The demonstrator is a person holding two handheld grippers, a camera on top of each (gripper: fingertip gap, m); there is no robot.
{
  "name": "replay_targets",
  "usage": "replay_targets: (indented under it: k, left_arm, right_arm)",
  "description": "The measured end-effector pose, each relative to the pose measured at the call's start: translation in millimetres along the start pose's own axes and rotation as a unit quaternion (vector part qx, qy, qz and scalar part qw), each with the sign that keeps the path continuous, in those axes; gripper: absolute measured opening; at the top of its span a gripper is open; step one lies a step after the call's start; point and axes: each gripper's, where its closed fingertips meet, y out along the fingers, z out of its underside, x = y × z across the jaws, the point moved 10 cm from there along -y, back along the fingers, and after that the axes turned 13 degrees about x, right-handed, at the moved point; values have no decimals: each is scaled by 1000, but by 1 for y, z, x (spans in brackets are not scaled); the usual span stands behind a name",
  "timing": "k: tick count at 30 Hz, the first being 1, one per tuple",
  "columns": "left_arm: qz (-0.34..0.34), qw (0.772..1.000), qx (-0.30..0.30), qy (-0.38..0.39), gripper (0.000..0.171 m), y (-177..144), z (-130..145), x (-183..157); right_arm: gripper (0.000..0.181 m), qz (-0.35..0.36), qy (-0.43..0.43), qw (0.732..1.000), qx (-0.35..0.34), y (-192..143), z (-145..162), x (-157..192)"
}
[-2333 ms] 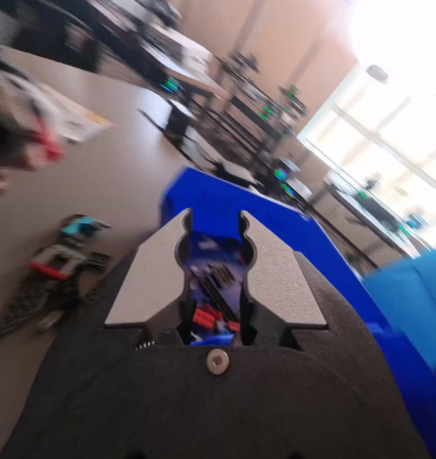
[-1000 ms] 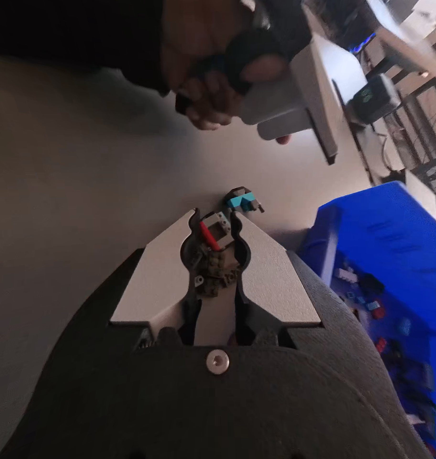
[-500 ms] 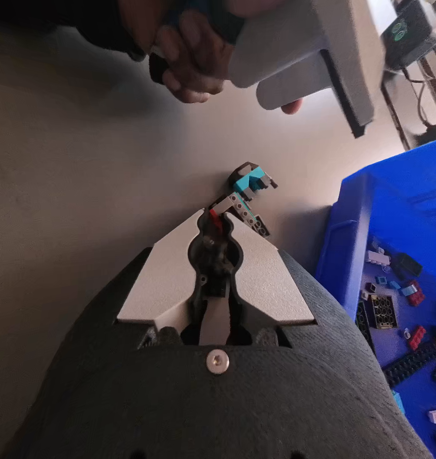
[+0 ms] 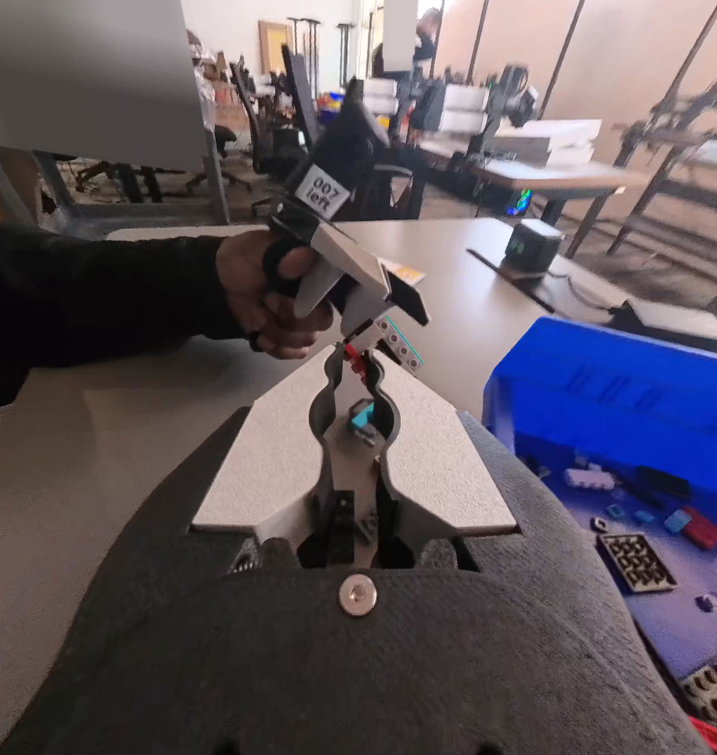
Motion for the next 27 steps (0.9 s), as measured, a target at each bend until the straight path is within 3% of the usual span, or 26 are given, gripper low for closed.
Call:
replay_targets:
  k: [6, 12, 17, 21, 27]
  left_arm:
    - [103, 993, -18, -51, 51, 7, 2, -5]
    - [176, 982, 9, -70, 55, 20, 9, -11]
    - [205, 975, 16, -84, 53, 25, 13, -12]
    - [223, 972, 16, -75, 42, 26, 14, -14]
    - [192, 981, 9, -25, 41, 23, 14, -15]
  right_arm:
    - [10, -5, -31, 998, -61, -5, -4, 7]
    - [10, -38, -17, 995, -95, -6, -4, 8]
    - [10, -51, -12, 993, -108, -8, -4, 9]
    - [10, -49, -15, 993, -106, -7, -4, 10]
    - [12, -41, -19, 993, -106, -6, -4, 11]
